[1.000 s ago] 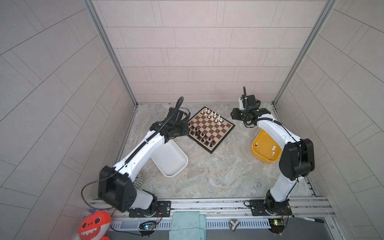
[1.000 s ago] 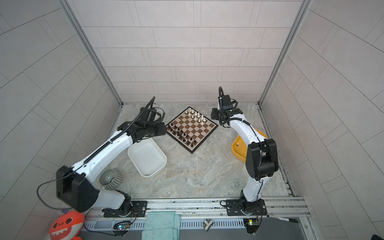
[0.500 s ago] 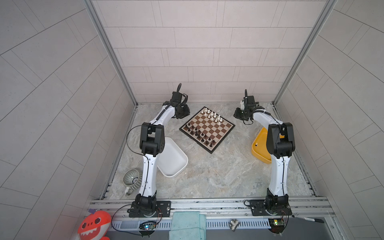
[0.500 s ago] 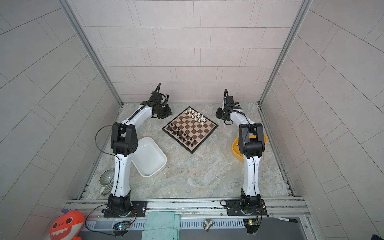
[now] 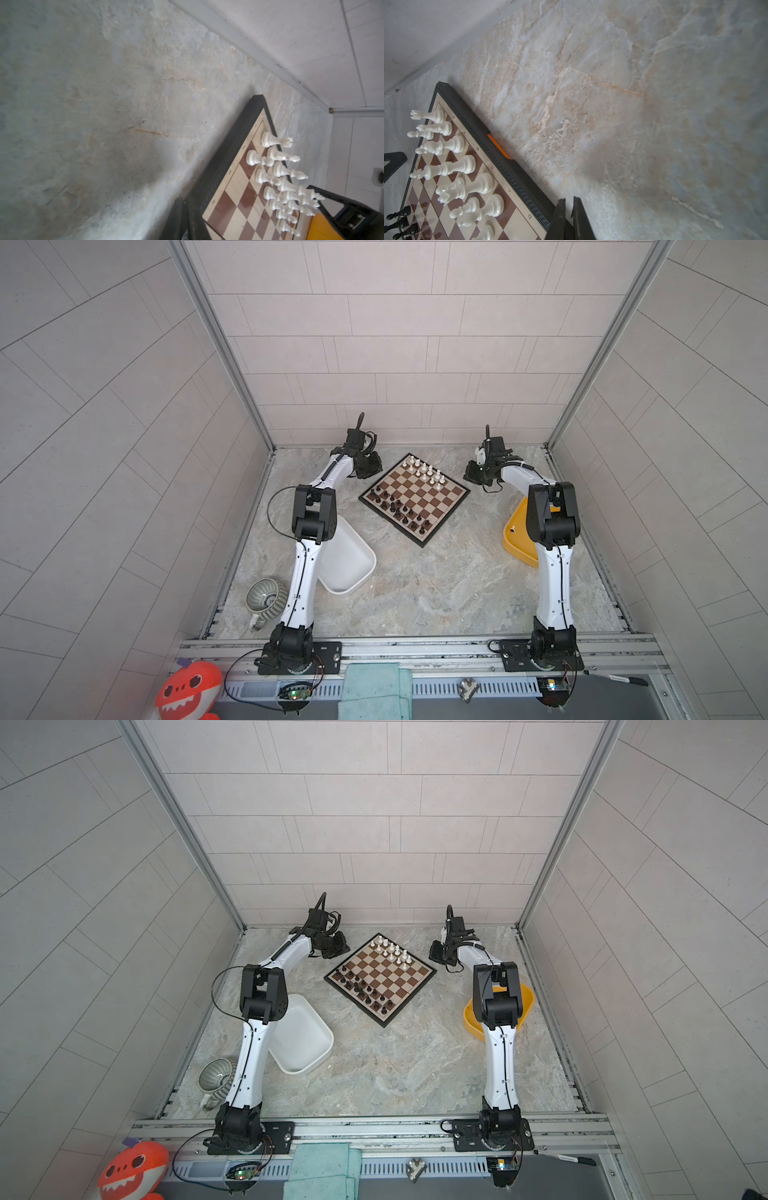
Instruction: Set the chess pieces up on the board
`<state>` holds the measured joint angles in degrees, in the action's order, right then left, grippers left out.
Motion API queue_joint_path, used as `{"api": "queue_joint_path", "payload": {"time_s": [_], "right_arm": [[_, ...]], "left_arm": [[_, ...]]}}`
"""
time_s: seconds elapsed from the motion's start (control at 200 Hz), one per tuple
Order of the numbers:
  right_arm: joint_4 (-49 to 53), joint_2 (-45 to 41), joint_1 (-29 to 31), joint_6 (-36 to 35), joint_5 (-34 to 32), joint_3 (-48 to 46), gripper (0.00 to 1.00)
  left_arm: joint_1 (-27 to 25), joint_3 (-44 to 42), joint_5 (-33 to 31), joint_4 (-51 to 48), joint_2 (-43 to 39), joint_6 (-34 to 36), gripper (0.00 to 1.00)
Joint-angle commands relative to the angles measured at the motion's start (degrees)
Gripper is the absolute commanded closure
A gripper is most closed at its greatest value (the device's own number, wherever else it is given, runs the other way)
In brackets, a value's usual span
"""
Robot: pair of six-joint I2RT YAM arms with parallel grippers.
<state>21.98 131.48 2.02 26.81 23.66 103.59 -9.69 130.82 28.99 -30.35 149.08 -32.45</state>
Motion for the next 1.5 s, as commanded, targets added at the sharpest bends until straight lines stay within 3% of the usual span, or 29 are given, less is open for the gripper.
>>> {"api": "queue_joint_path", "payload": {"time_s": [0.0, 0.17, 0.48, 1.036, 1.496], "right_arm": [[1.89, 0.96, -0.37, -1.25, 0.86, -1.06, 0.91], [3.6, 1.03, -0.4, -2.27, 1.39, -1.88, 0.92], [10.53, 0.09, -0.31, -5.07, 4.24, -2.54, 0.94], [0.52, -24.83, 0.87, 1.89, 4.14, -35.83, 0.96], [-5.67, -44.15, 5.76, 9.1, 3.78, -59.84, 0.95]], "left_arm": [[0.69, 2.23, 1.37, -0.06, 1.67, -0.14, 0.91], [0.89, 3.75, 3.47, -0.84, 3.65, -0.25, 1.0], [-1.2, 3.47, 10.74, -4.46, 3.22, 3.65, 1.0], [-8.17, 2.63, 14.51, -11.22, 3.85, 8.67, 1.0], [-13.78, -10.85, 13.15, -12.44, -2.61, 12.33, 1.0]]}}
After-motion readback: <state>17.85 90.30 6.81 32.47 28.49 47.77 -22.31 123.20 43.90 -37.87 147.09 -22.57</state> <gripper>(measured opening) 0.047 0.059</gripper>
